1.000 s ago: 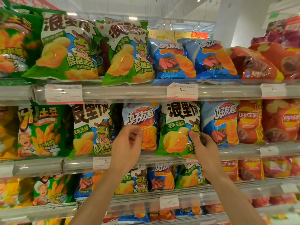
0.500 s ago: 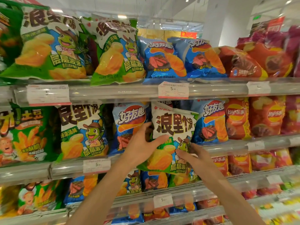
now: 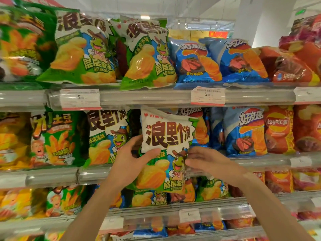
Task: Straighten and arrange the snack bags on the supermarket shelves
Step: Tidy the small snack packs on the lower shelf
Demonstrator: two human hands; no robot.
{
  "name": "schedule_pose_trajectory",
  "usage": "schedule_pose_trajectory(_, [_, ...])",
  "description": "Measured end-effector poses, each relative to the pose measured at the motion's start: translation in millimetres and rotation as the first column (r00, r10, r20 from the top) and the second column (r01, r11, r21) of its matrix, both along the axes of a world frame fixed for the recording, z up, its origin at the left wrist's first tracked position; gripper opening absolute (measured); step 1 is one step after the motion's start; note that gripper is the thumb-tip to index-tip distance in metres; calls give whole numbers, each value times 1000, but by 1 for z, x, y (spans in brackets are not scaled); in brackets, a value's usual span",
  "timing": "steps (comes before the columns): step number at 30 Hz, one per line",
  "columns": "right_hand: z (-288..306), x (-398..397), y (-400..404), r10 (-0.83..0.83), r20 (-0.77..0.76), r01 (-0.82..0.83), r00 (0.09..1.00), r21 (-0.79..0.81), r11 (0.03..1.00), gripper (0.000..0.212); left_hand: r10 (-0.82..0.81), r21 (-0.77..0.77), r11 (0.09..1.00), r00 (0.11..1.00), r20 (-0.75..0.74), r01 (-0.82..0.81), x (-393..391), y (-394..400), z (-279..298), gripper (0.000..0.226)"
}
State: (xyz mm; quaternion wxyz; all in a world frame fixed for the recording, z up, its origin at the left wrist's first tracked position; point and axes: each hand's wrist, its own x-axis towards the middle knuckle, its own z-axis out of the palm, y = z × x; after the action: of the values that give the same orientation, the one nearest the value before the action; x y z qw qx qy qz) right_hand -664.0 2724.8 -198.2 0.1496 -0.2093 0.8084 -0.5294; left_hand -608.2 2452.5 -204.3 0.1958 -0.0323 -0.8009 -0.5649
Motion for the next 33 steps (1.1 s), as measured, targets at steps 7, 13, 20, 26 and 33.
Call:
schedule_pose_trajectory(7, [-2, -34, -30, -288, -200, 277, 936, -82, 957, 17, 81, 22, 997, 997, -11, -80, 20, -39, -1, 66])
schedule_pose_trajectory(13, [-15, -41, -66, -213, -204, 208, 956, -46, 977, 61, 116, 73, 991, 992, -56, -112, 29, -60, 0, 53])
schedule_pose_trajectory(20, [-21, -47, -76, -274, -242, 242, 931, -154, 958, 21, 149, 102, 984, 988, -46, -143, 29, -65, 1, 63])
schedule_pose_trajectory(26, [-15, -53, -32, -361, -258, 341, 896, -120, 932, 43, 142, 84, 987, 989, -51, -137, 23, -53, 2, 55])
schedule_pose_trajectory(33, [-22, -52, 30, -519, -415, 565, 747, -15, 825, 69, 129, 59, 990, 990, -55, -126, 7, -28, 0, 62])
